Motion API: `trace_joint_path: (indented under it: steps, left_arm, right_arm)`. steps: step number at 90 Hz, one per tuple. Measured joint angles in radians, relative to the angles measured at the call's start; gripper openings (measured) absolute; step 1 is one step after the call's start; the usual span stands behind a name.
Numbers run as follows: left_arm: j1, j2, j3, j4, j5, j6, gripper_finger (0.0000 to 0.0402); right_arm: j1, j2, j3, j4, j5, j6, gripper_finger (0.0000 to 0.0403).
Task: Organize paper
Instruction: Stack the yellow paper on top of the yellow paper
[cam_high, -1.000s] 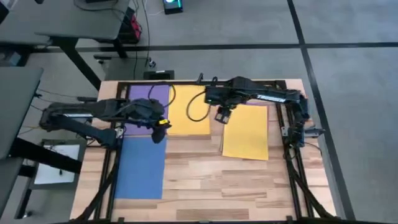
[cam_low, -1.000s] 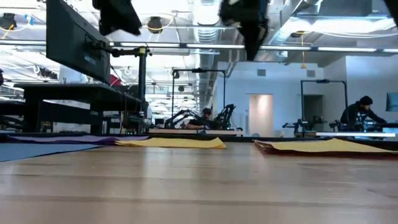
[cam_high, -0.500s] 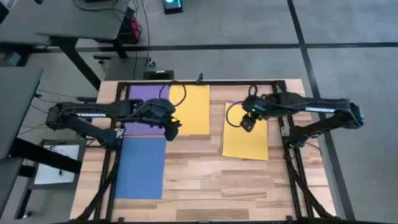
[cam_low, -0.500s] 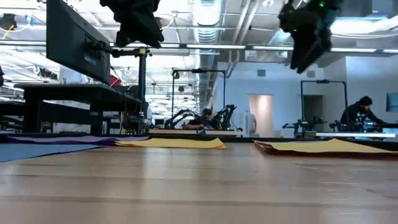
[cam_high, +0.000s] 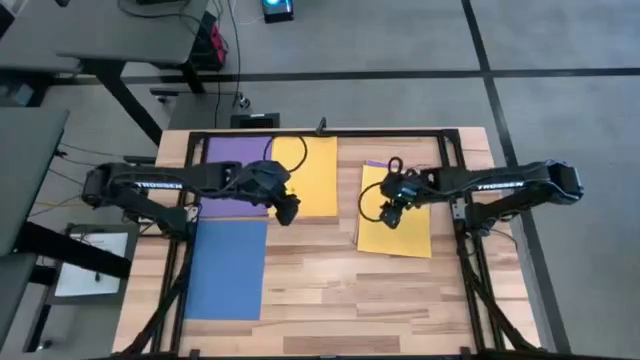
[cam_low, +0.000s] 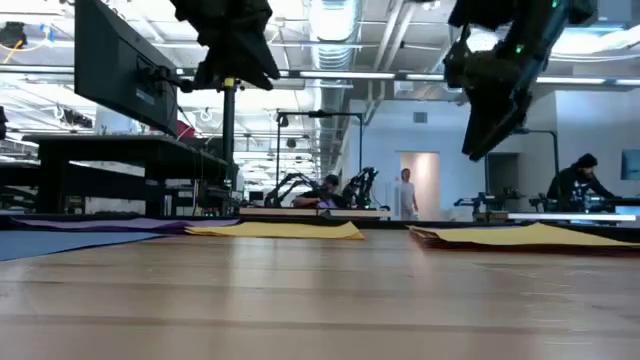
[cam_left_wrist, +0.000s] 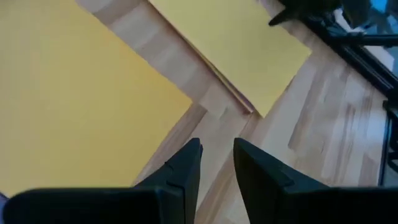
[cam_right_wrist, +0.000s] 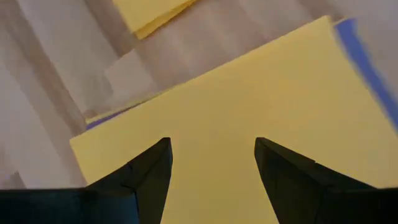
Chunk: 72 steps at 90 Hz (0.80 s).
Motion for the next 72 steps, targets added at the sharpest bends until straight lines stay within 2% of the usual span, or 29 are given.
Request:
trace_joint_path:
  steps: [18, 37, 60, 72]
  left_arm:
    - [0.000, 0.073, 0.000, 0.070, 0.130, 0.064, 0.0082]
    - [0.043, 0.109, 0.000, 0.080, 0.150, 0.162, 0.0082]
    - [0.116, 0.106, -0.001, 0.056, 0.256, 0.301, 0.0082]
    - [0.144, 0.093, -0.055, 0.070, 0.258, 0.309, 0.0082]
  right_arm:
    - [0.009, 0.077, -0.010, 0.064, -0.009, 0.002, 0.0219]
    - [0.012, 0.152, -0.010, 0.103, -0.011, 0.027, 0.0219]
    - [0.004, 0.236, -0.010, 0.136, -0.015, 0.027, 0.0219]
    - [0.004, 0.265, -0.010, 0.209, -0.015, 0.025, 0.0219]
